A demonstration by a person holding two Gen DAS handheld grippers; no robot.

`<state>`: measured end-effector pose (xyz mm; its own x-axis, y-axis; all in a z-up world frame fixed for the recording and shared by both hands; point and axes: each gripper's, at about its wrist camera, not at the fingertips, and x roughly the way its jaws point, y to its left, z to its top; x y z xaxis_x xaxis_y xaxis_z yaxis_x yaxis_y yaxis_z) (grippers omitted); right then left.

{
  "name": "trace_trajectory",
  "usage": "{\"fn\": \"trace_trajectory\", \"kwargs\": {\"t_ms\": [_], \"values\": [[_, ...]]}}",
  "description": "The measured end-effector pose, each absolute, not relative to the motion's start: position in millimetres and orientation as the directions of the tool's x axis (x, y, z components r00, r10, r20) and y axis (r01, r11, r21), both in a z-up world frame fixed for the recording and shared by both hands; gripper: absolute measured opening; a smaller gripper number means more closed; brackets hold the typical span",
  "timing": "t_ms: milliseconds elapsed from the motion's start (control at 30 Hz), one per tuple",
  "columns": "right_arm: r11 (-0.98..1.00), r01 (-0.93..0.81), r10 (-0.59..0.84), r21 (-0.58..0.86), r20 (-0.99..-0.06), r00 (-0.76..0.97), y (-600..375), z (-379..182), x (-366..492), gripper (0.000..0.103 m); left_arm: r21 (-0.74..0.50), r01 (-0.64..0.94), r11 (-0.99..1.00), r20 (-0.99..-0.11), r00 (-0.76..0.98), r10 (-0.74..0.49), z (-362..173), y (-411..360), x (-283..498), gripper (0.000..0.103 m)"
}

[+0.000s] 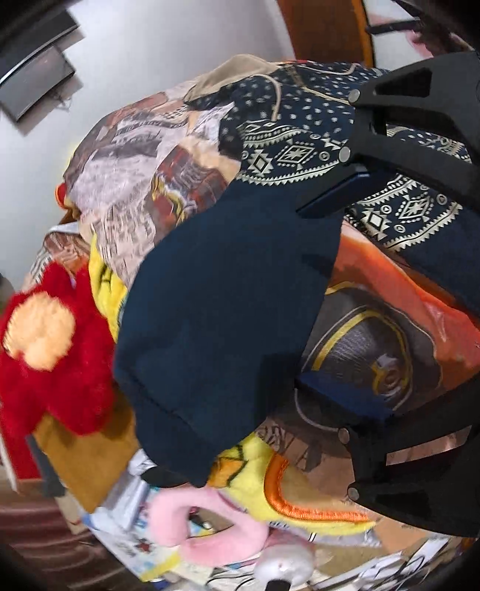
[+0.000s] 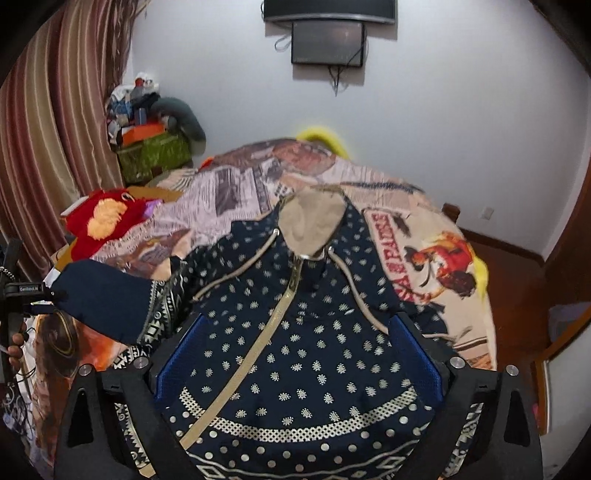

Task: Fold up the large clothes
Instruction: 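Grasp the navy hoodie sleeve with the left gripper and lift it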

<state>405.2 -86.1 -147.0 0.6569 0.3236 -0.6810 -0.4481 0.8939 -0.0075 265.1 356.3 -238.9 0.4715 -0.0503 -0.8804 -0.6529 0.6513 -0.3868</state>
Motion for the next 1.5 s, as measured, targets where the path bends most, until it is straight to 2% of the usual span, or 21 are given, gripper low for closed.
{"fn": "trace_trajectory", "kwargs": {"t_ms": [133,233,300,400,433,633,900,1133,1333,1500], "values": [[0.887,-0.462,0.328,-0.003,-0.700,0.634,-80,-166,417,0.096,-0.393,-0.647,0.653,-0.873,0.486,-0.042,-238,357,270,0.083],[0.882,-0.471,0.331,-0.001,-0.710,0.622,-76,-175,423,0.096,-0.352,-0.656,0.667,-0.881,0.473,0.001,-238,359,277,0.058],[0.879,-0.477,0.339,0.010,-0.717,0.609,-74,-181,426,0.096,-0.311,-0.663,0.681,-0.888,0.457,0.040,-238,362,283,0.030],[0.871,-0.490,0.350,0.021,-0.727,0.591,-72,-186,428,0.096,-0.272,-0.665,0.695,-0.889,0.449,0.083,-236,365,291,0.009],[0.868,-0.496,0.350,0.018,-0.729,0.588,-72,-187,427,0.096,-0.255,-0.664,0.703,-0.888,0.448,0.101,-235,366,295,0.006],[0.861,-0.509,0.345,0.008,-0.745,0.571,-80,-185,422,0.096,-0.086,-0.593,0.801,-0.855,0.457,0.247,-200,340,317,0.003],[0.877,-0.479,0.343,0.028,-0.735,0.585,-111,-165,415,0.096,-0.080,-0.384,0.920,-0.743,0.638,0.202,-105,259,353,0.003],[0.891,-0.453,0.337,0.031,-0.714,0.614,-144,-141,402,0.096,-0.049,-0.151,0.987,-0.666,0.741,0.080,-47,148,394,0.003],[0.906,-0.423,0.309,0.015,-0.706,0.637,-178,-131,389,0.096,-0.040,0.030,0.999,-0.683,0.729,-0.049,-58,55,414,0.003],[0.921,-0.389,0.275,0.006,-0.719,0.639,-207,-132,383,0.096,-0.090,0.141,0.986,-0.752,0.640,-0.160,-102,-11,429,0.003]]}}
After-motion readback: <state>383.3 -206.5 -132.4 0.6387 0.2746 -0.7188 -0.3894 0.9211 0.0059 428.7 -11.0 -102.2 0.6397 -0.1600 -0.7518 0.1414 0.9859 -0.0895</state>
